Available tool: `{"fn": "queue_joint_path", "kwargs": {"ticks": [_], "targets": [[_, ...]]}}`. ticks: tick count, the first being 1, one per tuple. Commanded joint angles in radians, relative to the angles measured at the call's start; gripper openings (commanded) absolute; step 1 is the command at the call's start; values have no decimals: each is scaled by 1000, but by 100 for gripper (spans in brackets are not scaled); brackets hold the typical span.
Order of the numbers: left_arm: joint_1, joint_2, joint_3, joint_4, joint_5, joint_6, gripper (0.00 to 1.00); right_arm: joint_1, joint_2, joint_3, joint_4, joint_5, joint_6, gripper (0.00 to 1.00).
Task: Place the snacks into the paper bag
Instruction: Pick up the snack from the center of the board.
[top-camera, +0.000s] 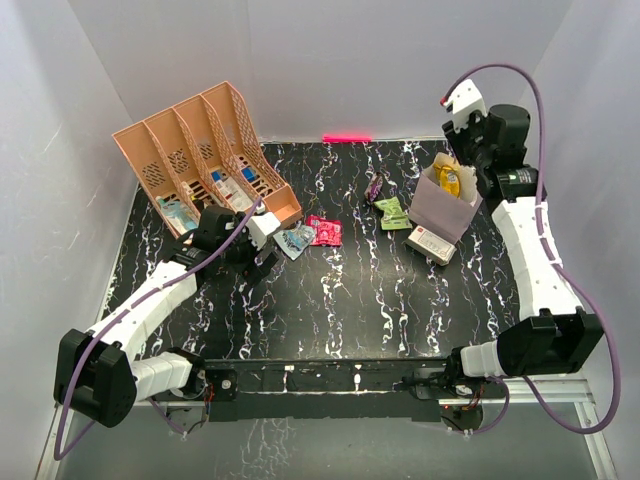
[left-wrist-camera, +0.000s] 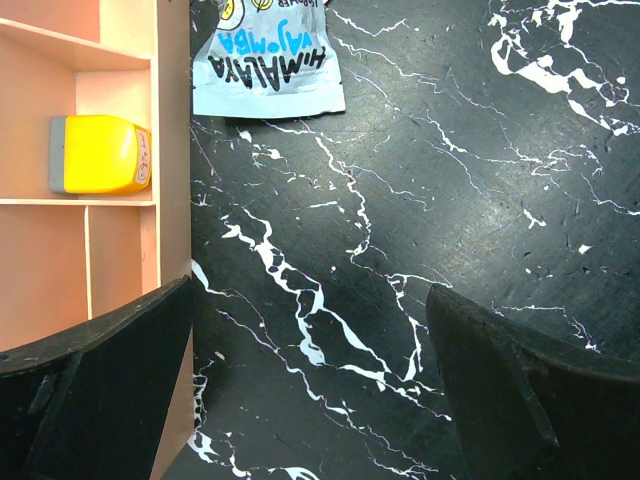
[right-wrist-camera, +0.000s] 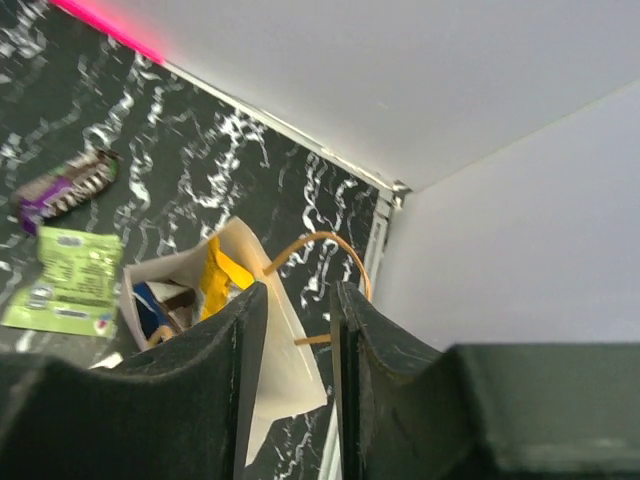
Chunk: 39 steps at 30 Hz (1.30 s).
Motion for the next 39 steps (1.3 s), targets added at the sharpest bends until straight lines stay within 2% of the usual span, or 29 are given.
{"fn": "queue_joint_path", "kwargs": {"ticks": [1,11,19,26,33,39], "targets": [[5,-12,11,7,21,-7,98,11,-4,125,-101,-137,98,36],[4,-13,16,16,-12,-18,98,139,-37,112,-148,-269,144,51],[2,51,56,-6,32,-20,98,188,-71,-12,-153,-511,170,64],[-51,167,108,-6,-1,21,97,201,-103,-130,-138,-593,167,67],[-79,314,170,68,-53,74,97,201,-160,-213,-126,-599,171,69],[-88,444,287,88,-46,43,95,198,-196,-256,-124,-580,173,69]]}}
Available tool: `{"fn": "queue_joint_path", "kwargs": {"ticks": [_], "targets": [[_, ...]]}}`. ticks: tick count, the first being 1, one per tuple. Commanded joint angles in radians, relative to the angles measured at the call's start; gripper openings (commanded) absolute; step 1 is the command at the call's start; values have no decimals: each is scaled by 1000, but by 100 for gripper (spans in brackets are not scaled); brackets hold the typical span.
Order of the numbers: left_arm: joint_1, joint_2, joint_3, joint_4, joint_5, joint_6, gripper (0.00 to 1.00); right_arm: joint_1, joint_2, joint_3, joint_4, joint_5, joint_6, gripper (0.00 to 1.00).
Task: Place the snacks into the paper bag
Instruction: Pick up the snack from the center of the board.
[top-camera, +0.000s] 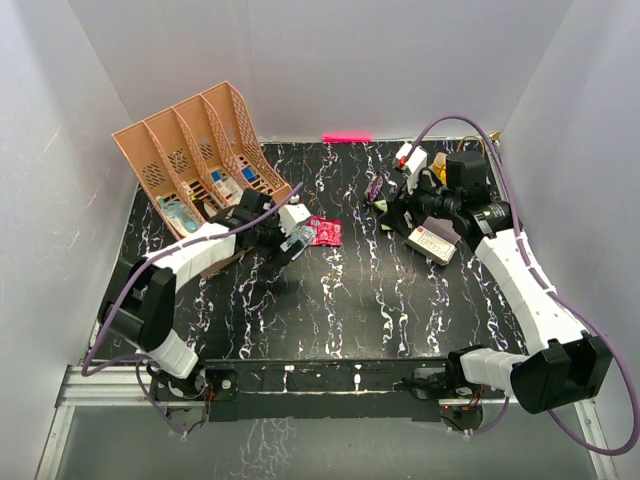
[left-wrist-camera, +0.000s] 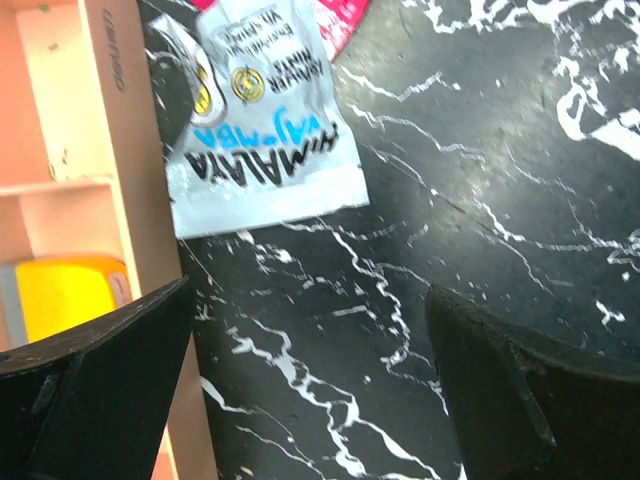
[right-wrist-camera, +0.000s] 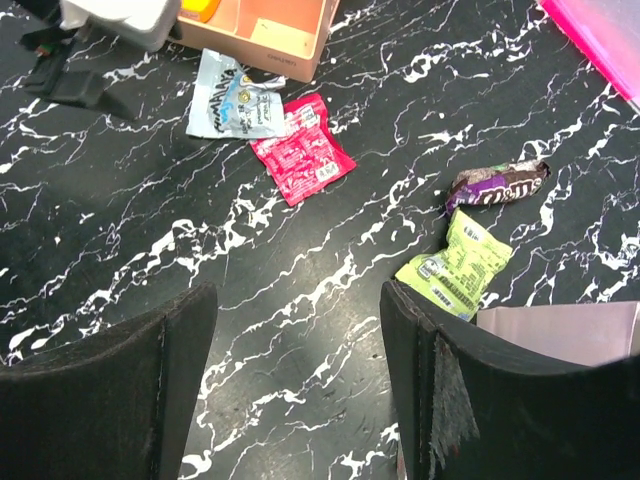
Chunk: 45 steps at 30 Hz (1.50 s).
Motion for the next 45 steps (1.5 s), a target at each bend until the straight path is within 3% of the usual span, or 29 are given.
{"fn": "queue_joint_path", "kwargs": {"ticks": [1,25,45], "targets": [[-9,61,98,36,10,-10,95,-1,-50,-21,48,2,10,69],[-50,313,305,29,-3,-39,85,-109,-129,-103,99,-70,54,72],[-54,394,251,64,-3,-2,72,-153,-161,-149,124,-100,71,73]]}}
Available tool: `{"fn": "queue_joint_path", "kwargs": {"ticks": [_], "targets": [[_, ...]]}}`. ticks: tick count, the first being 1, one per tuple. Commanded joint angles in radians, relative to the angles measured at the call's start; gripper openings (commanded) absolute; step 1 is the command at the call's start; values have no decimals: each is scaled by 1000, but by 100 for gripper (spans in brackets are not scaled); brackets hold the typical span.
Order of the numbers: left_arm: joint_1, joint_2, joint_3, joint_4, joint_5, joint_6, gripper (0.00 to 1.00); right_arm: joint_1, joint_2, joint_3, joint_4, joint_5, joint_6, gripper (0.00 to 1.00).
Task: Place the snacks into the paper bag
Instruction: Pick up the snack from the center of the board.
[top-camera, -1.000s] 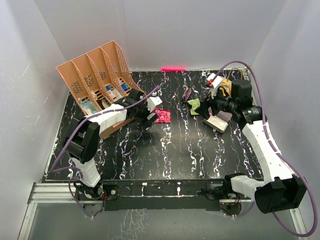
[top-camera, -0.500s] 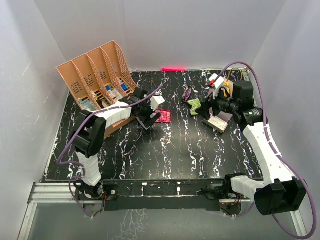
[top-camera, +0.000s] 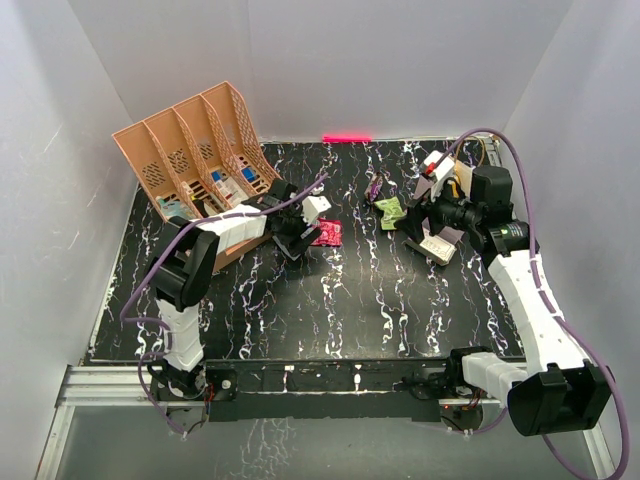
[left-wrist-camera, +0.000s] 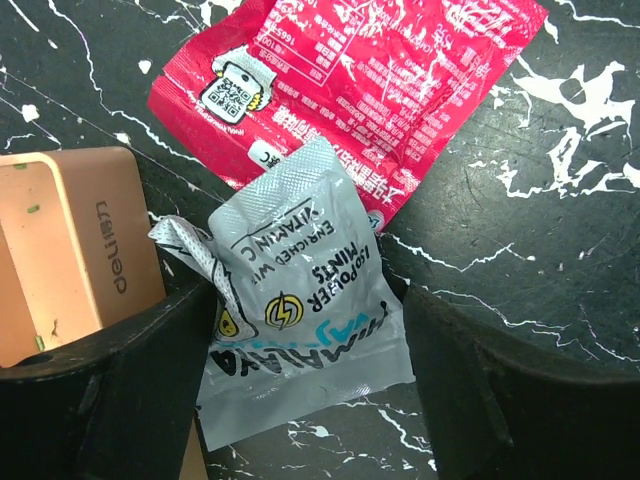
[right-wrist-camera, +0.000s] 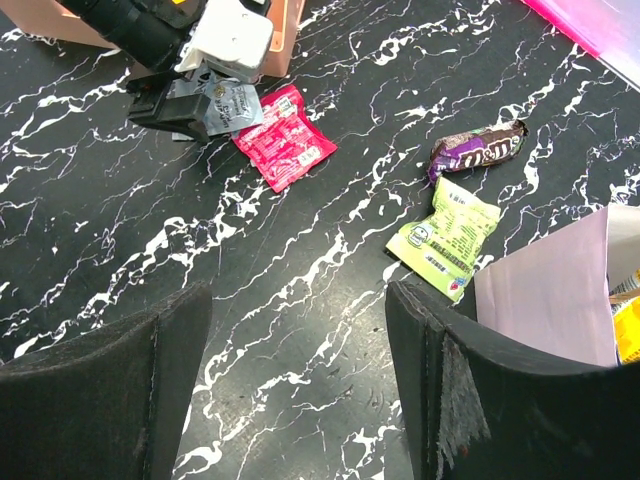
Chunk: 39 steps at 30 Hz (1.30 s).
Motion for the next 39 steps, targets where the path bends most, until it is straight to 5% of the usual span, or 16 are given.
{"fn": "queue_joint_path", "kwargs": {"ticks": [1,11,25,39], "targets": [[-8,5,-26,2,9,20,70,-15,-22,-3,63,-27,18,73],[-8,-93,-126,12,21,57,44,-22,-5,-11,77,-60,31,73],[-7,-293,-134,-64,184,152,39,6,58,-88,275,-223,233,72],[-39,-459,33,-235,324,178,38,237,306,-20,523,-223,528,73]]}}
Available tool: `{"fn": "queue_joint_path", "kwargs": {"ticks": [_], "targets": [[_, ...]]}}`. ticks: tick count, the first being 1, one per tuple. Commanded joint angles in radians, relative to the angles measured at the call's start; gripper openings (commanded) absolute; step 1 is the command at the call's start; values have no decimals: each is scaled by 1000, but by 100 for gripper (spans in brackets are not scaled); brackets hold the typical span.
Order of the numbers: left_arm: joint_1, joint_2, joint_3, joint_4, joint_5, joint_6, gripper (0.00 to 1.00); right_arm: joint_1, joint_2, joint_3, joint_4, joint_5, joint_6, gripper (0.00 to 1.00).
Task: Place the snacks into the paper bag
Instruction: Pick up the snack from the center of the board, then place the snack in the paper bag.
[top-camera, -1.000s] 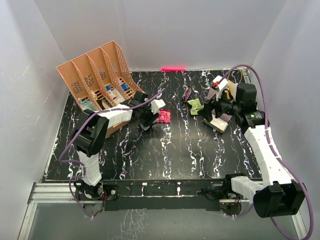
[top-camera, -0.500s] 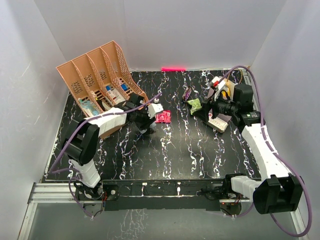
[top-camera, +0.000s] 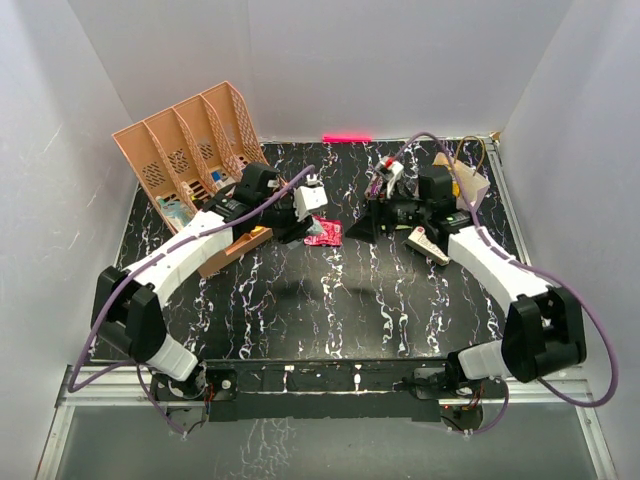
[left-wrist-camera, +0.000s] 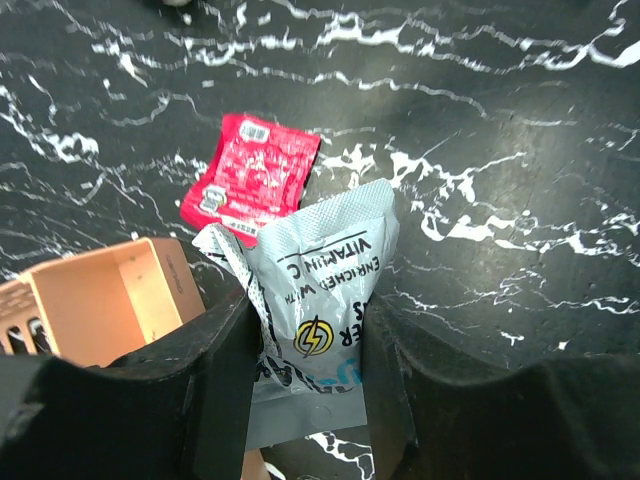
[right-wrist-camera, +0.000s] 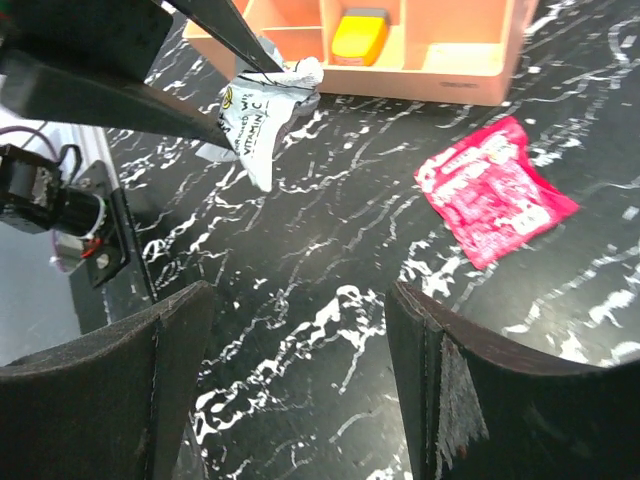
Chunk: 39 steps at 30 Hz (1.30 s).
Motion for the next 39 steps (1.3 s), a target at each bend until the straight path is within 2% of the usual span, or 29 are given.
{"fn": "queue_joint_path", "kwargs": {"ticks": [1,5,12,28,39], "targets": [[-18,-58,75,-72,90,1,38,75,63,75,160,-31,123,73],[-31,-69,92,-87,114,-16,38,125,125,109,206,-64,167,75],[-38,-83,84,-80,141,-39,38,143,179,133,287,-107,257,74],[-39,-80,67,-47,153,-60,37,161,238,148,338,-140,324,53],[-43,-63,57,-16,138,-79,37,168,257,138,352,-129,335,42]]}}
